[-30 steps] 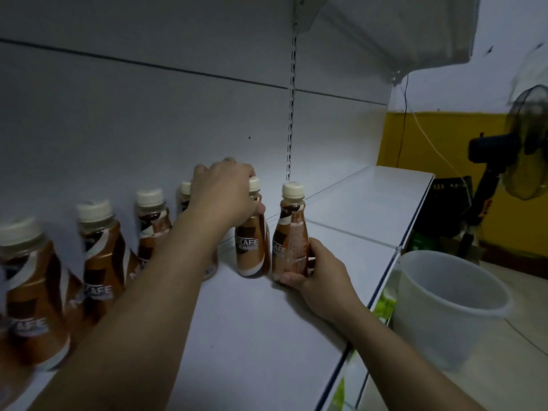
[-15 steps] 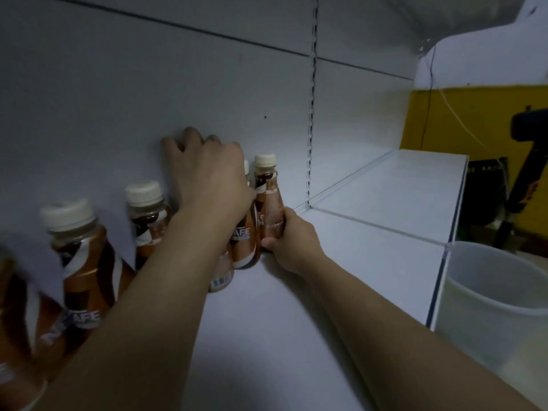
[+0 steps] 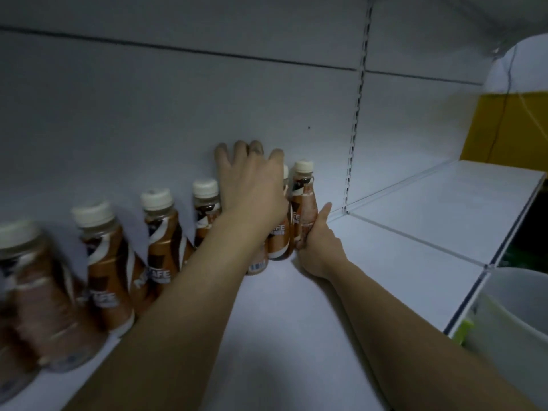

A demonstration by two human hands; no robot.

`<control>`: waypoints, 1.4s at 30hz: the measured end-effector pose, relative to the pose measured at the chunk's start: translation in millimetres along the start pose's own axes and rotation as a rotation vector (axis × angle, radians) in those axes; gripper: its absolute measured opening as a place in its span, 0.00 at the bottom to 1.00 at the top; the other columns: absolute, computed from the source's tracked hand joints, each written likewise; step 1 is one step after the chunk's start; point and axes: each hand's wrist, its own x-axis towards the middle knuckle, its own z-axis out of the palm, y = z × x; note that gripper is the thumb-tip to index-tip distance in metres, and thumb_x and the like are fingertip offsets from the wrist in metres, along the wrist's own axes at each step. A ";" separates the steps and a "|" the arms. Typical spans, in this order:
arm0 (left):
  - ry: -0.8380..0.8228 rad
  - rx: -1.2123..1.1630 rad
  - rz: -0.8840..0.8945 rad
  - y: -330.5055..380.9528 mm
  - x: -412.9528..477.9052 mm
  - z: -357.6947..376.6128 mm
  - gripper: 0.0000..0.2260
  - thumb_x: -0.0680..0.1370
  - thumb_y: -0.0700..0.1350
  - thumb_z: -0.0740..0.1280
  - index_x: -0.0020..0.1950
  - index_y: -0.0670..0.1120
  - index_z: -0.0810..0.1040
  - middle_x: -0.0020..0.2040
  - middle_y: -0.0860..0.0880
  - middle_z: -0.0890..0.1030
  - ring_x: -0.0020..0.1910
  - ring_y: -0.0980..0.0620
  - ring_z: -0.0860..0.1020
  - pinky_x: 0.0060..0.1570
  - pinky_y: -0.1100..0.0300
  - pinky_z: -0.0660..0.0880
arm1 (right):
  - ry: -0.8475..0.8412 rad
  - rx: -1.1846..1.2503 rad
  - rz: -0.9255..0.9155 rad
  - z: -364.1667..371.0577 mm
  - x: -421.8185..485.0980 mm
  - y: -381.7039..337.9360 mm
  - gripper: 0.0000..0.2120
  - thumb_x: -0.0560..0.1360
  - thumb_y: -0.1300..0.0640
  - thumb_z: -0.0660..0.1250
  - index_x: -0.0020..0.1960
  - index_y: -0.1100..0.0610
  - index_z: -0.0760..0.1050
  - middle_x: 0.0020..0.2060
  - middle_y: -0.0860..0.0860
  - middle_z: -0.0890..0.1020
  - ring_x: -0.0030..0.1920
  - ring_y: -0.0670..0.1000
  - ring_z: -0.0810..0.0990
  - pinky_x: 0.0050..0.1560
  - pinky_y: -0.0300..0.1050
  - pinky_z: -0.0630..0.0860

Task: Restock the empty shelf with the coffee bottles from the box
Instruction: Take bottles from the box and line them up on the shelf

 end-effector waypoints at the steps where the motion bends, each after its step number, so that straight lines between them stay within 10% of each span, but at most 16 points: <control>1: 0.002 -0.013 0.004 -2.9 -4.8 -6.6 0.28 0.71 0.53 0.70 0.69 0.50 0.70 0.66 0.42 0.73 0.67 0.41 0.66 0.68 0.40 0.54 | 0.022 0.038 0.003 -1.0 -2.6 -1.3 0.55 0.70 0.52 0.70 0.76 0.56 0.27 0.71 0.59 0.68 0.68 0.62 0.70 0.70 0.58 0.63; 5: -0.035 -0.045 0.003 -32.1 -27.9 -39.1 0.28 0.71 0.55 0.70 0.70 0.51 0.69 0.67 0.44 0.71 0.70 0.44 0.64 0.73 0.41 0.45 | 0.245 0.177 -0.075 -13.7 -25.6 -12.5 0.49 0.72 0.42 0.68 0.78 0.50 0.36 0.77 0.56 0.56 0.76 0.59 0.57 0.73 0.60 0.55; 13: -0.197 -0.058 -0.120 -146.6 -107.2 -121.0 0.28 0.71 0.59 0.69 0.70 0.55 0.69 0.69 0.48 0.70 0.71 0.46 0.61 0.74 0.47 0.47 | 0.459 0.152 -0.525 -12.9 -85.9 -80.9 0.31 0.72 0.57 0.69 0.72 0.60 0.65 0.68 0.60 0.71 0.68 0.61 0.68 0.69 0.55 0.63; 22: -0.192 -0.010 -0.281 -245.7 -169.1 -159.9 0.23 0.72 0.58 0.70 0.65 0.53 0.74 0.63 0.50 0.76 0.63 0.48 0.70 0.60 0.51 0.68 | 0.120 0.227 -0.902 34.2 -177.3 -209.7 0.24 0.76 0.54 0.64 0.71 0.47 0.67 0.69 0.47 0.70 0.69 0.48 0.67 0.70 0.49 0.65; 27: -0.345 -0.006 -0.310 -262.7 -165.9 -171.4 0.24 0.71 0.57 0.72 0.64 0.55 0.73 0.56 0.53 0.78 0.53 0.52 0.75 0.50 0.55 0.74 | 0.000 0.279 -0.873 52.1 -192.7 -246.5 0.20 0.77 0.52 0.64 0.69 0.44 0.69 0.62 0.43 0.74 0.48 0.42 0.76 0.56 0.47 0.77; 31: -0.436 0.081 -0.317 -280.2 -171.9 -161.9 0.19 0.68 0.60 0.72 0.54 0.54 0.75 0.44 0.54 0.77 0.43 0.52 0.75 0.40 0.56 0.72 | -0.074 0.067 -0.889 61.6 -184.6 -269.1 0.20 0.76 0.48 0.65 0.67 0.46 0.72 0.61 0.46 0.78 0.57 0.47 0.77 0.57 0.46 0.76; 42: -0.500 -0.021 -0.279 -292.0 -163.7 -158.6 0.18 0.65 0.56 0.77 0.47 0.50 0.76 0.41 0.50 0.78 0.40 0.49 0.76 0.40 0.54 0.74 | -0.128 -0.338 -0.878 55.7 -172.0 -314.3 0.19 0.70 0.39 0.70 0.47 0.54 0.82 0.41 0.50 0.82 0.41 0.50 0.80 0.39 0.43 0.76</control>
